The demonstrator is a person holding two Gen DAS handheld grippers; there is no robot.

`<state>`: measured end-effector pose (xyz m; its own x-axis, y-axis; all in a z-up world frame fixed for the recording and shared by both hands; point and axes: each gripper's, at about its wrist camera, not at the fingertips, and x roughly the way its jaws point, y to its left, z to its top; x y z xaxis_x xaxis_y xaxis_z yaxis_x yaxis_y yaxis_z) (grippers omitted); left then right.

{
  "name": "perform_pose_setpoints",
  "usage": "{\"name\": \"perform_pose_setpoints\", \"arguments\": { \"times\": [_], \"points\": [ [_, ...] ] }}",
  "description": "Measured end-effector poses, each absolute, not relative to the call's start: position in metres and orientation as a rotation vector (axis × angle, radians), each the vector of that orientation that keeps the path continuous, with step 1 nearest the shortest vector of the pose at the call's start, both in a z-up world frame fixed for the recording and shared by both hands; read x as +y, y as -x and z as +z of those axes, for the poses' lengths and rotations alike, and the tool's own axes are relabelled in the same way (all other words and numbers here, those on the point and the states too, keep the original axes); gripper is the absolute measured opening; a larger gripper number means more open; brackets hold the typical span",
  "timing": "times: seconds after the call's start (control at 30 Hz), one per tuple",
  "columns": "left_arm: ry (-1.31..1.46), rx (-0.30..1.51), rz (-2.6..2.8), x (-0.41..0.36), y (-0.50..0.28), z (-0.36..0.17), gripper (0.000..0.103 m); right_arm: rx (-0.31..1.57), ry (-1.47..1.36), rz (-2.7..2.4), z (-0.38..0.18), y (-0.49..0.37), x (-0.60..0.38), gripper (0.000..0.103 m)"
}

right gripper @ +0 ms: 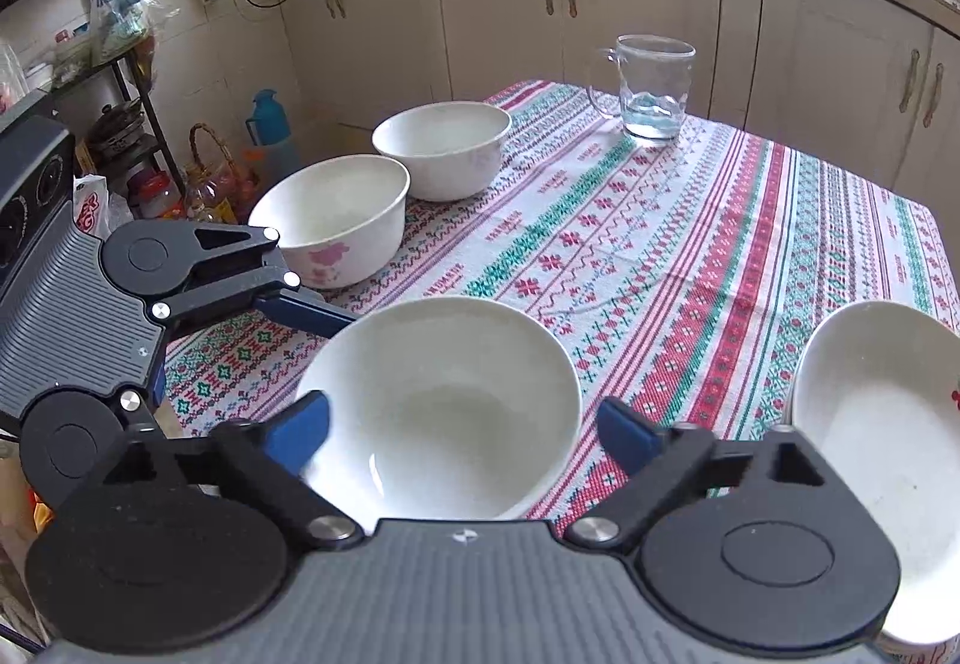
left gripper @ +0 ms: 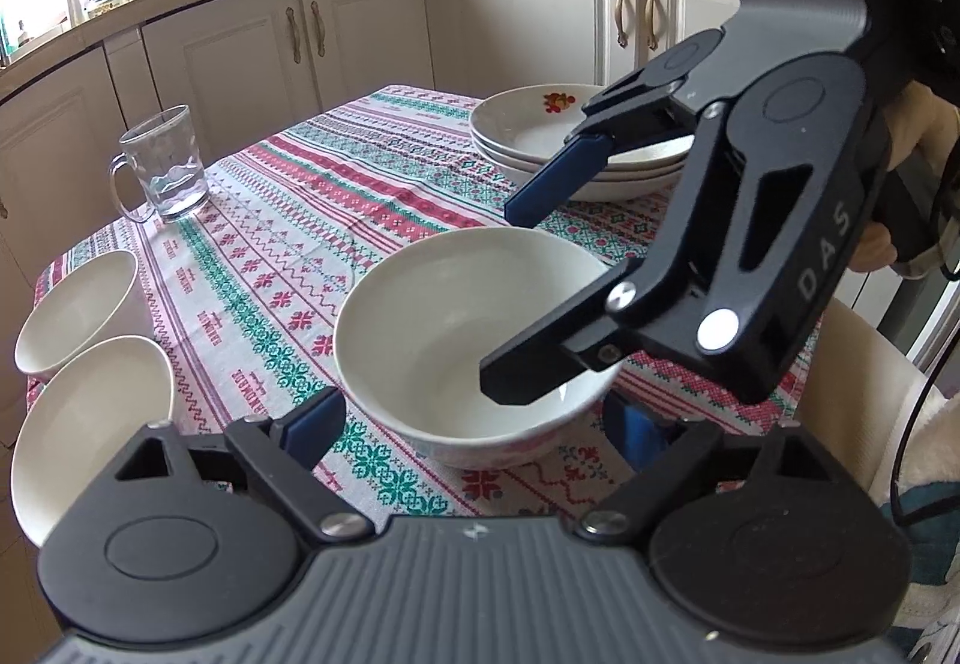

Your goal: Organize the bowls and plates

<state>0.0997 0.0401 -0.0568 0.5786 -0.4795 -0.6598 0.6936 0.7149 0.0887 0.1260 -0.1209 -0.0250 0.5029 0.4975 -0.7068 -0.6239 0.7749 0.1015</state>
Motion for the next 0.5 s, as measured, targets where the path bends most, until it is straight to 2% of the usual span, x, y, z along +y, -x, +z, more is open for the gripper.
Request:
{"name": "perform_pose_setpoints", "arguments": {
  "times": [0.5],
  "points": [
    [-0.24,0.664,-0.468,0.091,-0.078,-0.05,0.096,0.759,0.29,0.676,-0.011,-0.118,-0.101,0.103]
  ]
}}
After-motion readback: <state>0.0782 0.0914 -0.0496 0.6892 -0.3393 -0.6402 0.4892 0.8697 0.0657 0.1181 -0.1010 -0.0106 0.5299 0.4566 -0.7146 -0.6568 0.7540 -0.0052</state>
